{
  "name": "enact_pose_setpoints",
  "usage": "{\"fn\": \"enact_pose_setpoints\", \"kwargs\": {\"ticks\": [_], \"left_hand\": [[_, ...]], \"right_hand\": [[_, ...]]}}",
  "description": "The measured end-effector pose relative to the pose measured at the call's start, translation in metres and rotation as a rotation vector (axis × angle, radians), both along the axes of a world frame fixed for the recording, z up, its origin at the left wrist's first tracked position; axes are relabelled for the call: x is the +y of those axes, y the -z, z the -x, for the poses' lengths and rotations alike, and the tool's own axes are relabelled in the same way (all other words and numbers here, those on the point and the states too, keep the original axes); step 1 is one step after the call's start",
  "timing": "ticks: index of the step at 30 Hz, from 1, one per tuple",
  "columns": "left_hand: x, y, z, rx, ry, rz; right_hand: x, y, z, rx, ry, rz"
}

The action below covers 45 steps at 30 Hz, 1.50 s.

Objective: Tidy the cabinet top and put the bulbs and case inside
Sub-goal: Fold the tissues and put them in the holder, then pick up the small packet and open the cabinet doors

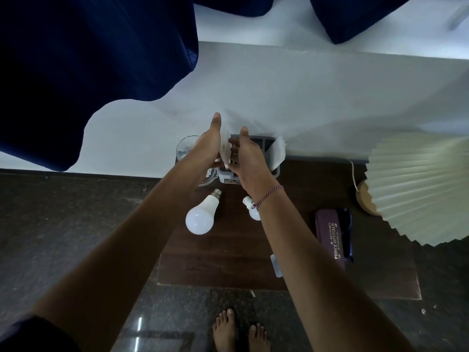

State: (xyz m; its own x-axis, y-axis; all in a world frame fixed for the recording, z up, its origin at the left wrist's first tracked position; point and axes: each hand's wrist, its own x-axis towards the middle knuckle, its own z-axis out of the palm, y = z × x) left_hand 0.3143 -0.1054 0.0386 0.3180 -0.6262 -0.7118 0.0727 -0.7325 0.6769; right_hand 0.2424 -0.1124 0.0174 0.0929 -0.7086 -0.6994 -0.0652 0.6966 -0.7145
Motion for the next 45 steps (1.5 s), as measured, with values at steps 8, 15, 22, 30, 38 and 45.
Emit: {"fn": "enact_pose_setpoints", "kwargs": {"ticks": [8, 15, 22, 30, 38, 45], "left_hand": [[0.012, 0.004, 0.002, -0.040, 0.065, 0.051], [0.040, 0.005, 0.014, -0.117, 0.108, 0.093], [0.086, 0.017, 0.031, -0.386, 0.134, 0.233], [0.137, 0.036, 0.062, -0.397, 0.225, 0.168], [0.208, 0.065, 0.101, -0.204, 0.321, 0.015], [0.245, 0.087, 0.123, -0.203, 0.367, -0.056]], "right_hand": [[0.002, 0.007, 0.006, 0.004, -0.003, -0.002], [0.016, 0.011, 0.026, -0.075, 0.091, 0.009], [0.047, 0.009, 0.062, -0.055, 0.179, -0.032], [0.094, 0.021, 0.106, -0.024, 0.241, -0.071], [0.159, 0.045, 0.153, 0.038, 0.242, -0.110], [0.208, 0.076, 0.195, 0.052, 0.240, -0.285]]}}
